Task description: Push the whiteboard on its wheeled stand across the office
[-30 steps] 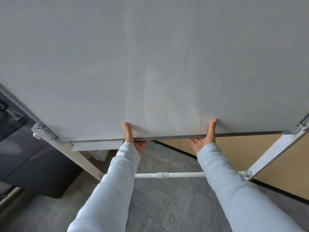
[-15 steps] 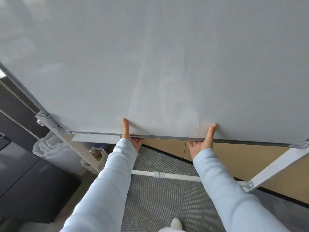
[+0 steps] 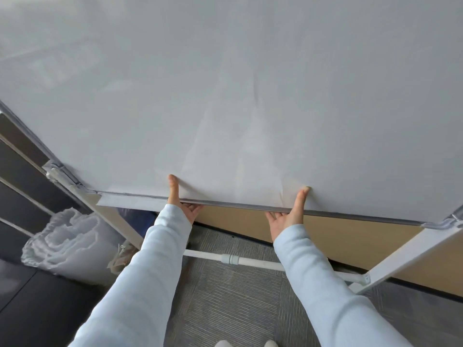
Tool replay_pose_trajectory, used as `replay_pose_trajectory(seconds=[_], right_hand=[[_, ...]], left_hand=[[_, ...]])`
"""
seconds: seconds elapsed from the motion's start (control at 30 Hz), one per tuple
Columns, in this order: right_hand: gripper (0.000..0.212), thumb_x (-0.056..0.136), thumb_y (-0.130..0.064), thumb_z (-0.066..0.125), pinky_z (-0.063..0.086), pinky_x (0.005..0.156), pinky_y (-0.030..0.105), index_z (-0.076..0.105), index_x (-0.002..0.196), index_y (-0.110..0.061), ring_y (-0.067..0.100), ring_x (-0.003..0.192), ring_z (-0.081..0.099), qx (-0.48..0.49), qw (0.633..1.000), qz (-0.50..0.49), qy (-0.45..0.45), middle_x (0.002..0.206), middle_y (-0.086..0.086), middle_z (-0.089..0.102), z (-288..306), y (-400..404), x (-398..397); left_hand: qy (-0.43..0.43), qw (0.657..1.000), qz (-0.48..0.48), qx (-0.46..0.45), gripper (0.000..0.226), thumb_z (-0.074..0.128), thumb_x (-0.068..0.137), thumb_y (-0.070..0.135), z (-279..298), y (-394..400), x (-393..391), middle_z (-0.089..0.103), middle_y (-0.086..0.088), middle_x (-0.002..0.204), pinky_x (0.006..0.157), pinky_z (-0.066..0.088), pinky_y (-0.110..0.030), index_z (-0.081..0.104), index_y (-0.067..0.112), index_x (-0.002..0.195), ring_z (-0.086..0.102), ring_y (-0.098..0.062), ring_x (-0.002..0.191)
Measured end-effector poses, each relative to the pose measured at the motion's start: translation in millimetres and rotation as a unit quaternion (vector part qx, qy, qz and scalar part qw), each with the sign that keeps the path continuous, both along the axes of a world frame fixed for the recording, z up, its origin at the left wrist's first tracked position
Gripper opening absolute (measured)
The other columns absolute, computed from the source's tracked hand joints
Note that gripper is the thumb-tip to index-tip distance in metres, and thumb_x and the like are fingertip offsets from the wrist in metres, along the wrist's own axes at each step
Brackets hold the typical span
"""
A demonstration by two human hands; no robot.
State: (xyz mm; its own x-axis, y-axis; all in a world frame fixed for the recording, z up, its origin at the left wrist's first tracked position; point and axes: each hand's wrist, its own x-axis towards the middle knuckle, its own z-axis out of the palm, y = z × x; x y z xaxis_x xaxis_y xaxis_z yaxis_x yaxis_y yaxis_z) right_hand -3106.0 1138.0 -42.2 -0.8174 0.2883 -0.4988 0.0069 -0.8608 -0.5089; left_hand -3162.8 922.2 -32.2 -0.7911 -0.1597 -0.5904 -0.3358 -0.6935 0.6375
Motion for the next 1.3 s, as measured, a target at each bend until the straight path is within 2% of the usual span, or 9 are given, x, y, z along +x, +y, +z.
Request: replay_pose_trajectory(seconds=[0.17,0.27,0.37,0.57,0.67,0.93,1.07,1.2,1.3], right_hand=[[0.034,0.081,-0.069,0.051,0.042,0.106,0.044,0.055,0.099,-0.041,0.022,0.124,0.052,0.002,1.000,-0.015,-0.007,0.125,0.000,0.059,-1,-12,-18],[0.035,0.080,-0.070,0.051,0.043,0.106,0.044,0.056,0.098,-0.040,0.022,0.124,0.054,0.010,0.999,-0.039,-0.008,0.118,-0.002,0.063,2,-23,-34],[0.040,0.080,-0.071,0.051,0.044,0.105,0.044,0.055,0.104,-0.039,0.023,0.124,0.053,0.008,0.998,-0.059,-0.015,0.128,0.003,0.059,6,-33,-47],[0.081,0.071,-0.076,0.056,0.048,0.096,0.041,0.046,0.138,-0.033,0.024,0.121,0.056,0.011,0.996,-0.082,-0.025,0.134,0.005,0.057,5,-46,-64],[0.081,0.072,-0.076,0.056,0.047,0.090,0.040,0.046,0.138,-0.030,0.025,0.116,0.057,0.011,0.995,-0.101,-0.025,0.128,0.006,0.059,6,-50,-71],[0.086,0.067,-0.079,0.058,0.045,0.103,0.044,0.047,0.137,-0.031,0.025,0.119,0.056,0.012,0.989,-0.147,-0.033,0.130,0.005,0.058,4,-60,-80],[0.090,0.065,-0.080,0.060,0.044,0.105,0.044,0.048,0.137,-0.027,0.025,0.119,0.057,0.009,0.985,-0.167,-0.039,0.131,0.005,0.059,5,-60,-77],[0.092,0.067,-0.077,0.061,0.049,0.094,0.042,0.046,0.138,-0.021,0.026,0.118,0.056,0.015,0.981,-0.188,-0.045,0.133,0.009,0.056,14,-68,-78],[0.100,0.072,-0.075,0.058,0.045,0.102,0.044,0.035,0.146,-0.011,0.030,0.129,0.049,0.029,0.978,-0.179,-0.104,0.142,0.017,0.047,10,-72,-76]], left_hand=[[-0.002,1.000,-0.008,0.009,0.111,0.070,0.060,0.071,-4,-10,-29,0.043,-0.016,0.144,0.100,0.048,-0.048,0.026,0.015,0.145,0.054,-0.035,0.121],[0.004,0.999,-0.043,0.007,0.095,0.070,0.061,0.070,-2,-20,-53,0.057,-0.015,0.123,0.099,0.049,-0.049,0.038,0.015,0.131,0.060,-0.034,0.110],[0.004,0.998,-0.069,0.011,0.081,0.067,0.067,0.068,0,-28,-70,0.060,-0.012,0.106,0.098,0.049,-0.049,0.042,0.014,0.122,0.061,-0.034,0.109],[0.000,0.993,-0.111,0.027,0.082,0.070,0.065,0.065,1,-40,-96,0.061,-0.014,0.115,0.091,0.053,-0.045,0.046,0.013,0.123,0.064,-0.030,0.099],[-0.007,0.991,-0.128,0.047,0.081,0.072,0.064,0.064,0,-45,-104,0.063,-0.013,0.111,0.098,0.050,-0.043,0.047,0.012,0.121,0.065,-0.029,0.095],[-0.023,0.983,-0.164,0.081,0.063,0.070,0.070,0.061,-1,-54,-109,0.063,-0.013,0.100,0.099,0.049,-0.040,0.050,0.011,0.104,0.064,-0.028,0.088],[-0.031,0.978,-0.189,0.082,0.062,0.068,0.072,0.060,2,-54,-102,0.061,-0.013,0.109,0.102,0.047,-0.039,0.051,0.010,0.105,0.063,-0.028,0.093],[-0.040,0.973,-0.213,0.073,0.090,0.064,0.072,0.068,4,-59,-103,0.049,-0.012,0.142,0.108,0.040,-0.037,0.038,0.013,0.138,0.053,-0.027,0.125],[-0.050,0.973,-0.215,0.068,0.094,0.063,0.071,0.070,0,-59,-106,0.043,-0.012,0.148,0.108,0.039,-0.035,0.035,0.013,0.141,0.049,-0.026,0.130]])
